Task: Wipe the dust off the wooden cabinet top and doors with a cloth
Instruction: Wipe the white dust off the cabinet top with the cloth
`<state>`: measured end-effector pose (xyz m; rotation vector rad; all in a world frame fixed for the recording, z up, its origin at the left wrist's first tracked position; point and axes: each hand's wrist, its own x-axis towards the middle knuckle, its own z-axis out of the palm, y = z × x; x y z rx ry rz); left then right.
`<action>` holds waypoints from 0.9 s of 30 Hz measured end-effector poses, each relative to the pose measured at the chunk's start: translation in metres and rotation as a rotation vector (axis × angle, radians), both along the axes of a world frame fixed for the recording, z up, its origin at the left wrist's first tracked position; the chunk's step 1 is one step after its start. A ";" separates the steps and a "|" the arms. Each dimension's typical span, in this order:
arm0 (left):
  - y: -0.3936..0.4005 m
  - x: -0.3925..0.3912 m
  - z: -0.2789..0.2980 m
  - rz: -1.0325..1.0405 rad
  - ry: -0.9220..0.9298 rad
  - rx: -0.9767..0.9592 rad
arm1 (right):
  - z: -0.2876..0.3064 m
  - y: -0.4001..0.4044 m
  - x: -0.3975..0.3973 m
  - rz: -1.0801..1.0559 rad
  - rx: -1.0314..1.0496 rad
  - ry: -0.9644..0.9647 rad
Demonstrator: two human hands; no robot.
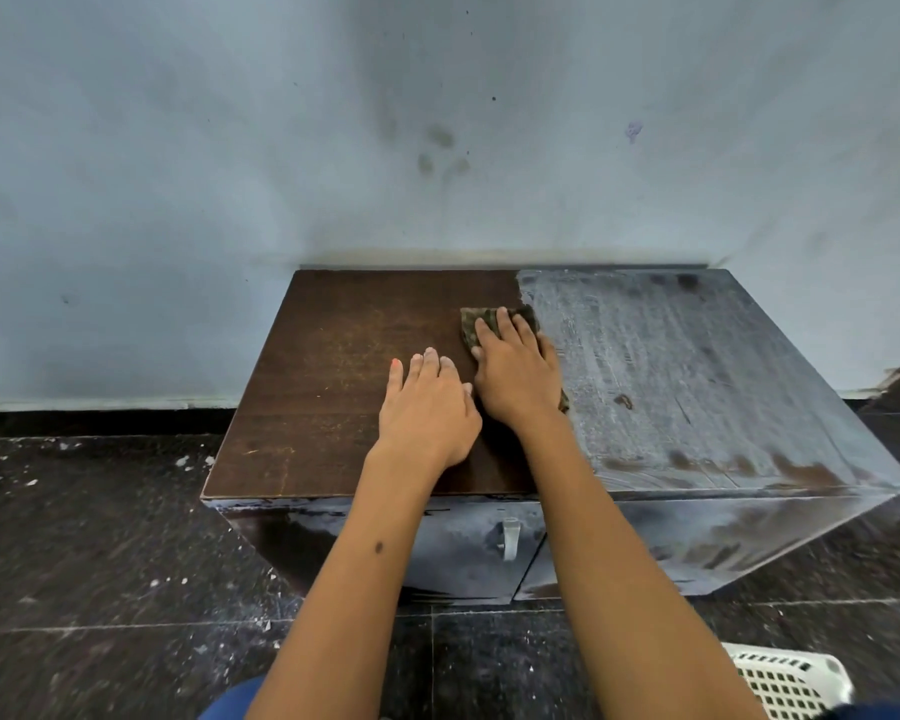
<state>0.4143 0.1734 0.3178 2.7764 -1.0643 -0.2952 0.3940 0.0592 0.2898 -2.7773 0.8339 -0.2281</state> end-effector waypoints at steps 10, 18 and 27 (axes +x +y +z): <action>0.003 -0.009 -0.001 -0.022 -0.015 0.046 | -0.019 0.044 -0.087 -0.037 -0.083 -0.071; 0.003 -0.018 -0.004 -0.022 -0.022 0.115 | 0.002 0.000 -0.024 0.057 0.005 0.041; 0.009 -0.020 -0.008 -0.035 -0.055 0.105 | -0.018 0.052 -0.114 0.019 -0.074 -0.062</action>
